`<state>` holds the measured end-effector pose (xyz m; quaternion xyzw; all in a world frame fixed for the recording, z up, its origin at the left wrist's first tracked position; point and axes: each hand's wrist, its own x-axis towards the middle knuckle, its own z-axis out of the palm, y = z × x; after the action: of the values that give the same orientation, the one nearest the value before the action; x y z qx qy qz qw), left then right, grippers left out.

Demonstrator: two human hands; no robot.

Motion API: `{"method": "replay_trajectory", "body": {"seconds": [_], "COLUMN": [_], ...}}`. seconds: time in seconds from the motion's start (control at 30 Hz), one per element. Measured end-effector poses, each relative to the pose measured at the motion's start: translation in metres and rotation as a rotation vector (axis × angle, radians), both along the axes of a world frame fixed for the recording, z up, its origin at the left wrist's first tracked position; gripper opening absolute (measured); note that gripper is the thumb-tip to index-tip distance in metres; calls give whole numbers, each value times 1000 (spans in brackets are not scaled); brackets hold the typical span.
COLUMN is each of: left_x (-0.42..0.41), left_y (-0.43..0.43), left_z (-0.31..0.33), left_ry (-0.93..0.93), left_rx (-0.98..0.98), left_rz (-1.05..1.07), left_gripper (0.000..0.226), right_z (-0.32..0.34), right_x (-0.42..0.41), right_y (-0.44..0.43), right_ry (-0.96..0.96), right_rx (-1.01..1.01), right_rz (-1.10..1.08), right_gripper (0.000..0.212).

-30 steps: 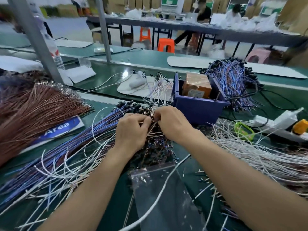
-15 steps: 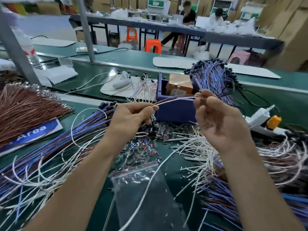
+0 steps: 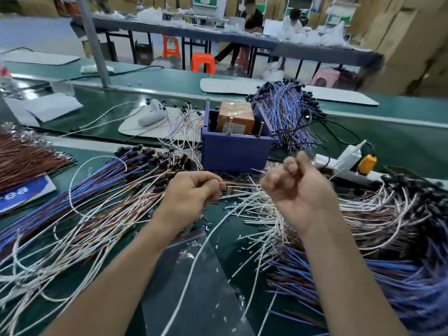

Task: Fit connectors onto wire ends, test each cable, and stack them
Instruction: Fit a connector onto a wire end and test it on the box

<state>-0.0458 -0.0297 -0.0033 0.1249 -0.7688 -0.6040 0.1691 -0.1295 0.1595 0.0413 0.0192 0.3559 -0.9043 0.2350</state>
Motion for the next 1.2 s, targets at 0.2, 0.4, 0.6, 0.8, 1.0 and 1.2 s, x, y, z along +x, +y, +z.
{"method": "replay_trajectory", "body": {"seconds": [0.2,0.4,0.6,0.8,1.0,1.2], "left_x": [0,6,9,4,5,16], "left_y": [2,7,5,2,-21,-31], "left_z": [-11,-8,-10,-13,-4,1], "left_ry": [-43,91,133,122,90,119], "left_rx": [-204,-418,-431,-246,-80,-355], "left_rz": [150,211,308,309,465,619], "left_gripper": [31,15,17,23,32,26], "right_z": [-24,-40,-44,-39,-33,-30], "right_x": [-1,-1,5,9,0,-6], "right_y": [-10,-12,-6,-7,15,24], "right_ry": [300,818,1073,991,900,715], "right_rx": [330,900,1305,1158,1143,879], "right_rz": [-38,-123,-29,14,-13,42], "right_gripper": [42,25,5,4,7,15]}}
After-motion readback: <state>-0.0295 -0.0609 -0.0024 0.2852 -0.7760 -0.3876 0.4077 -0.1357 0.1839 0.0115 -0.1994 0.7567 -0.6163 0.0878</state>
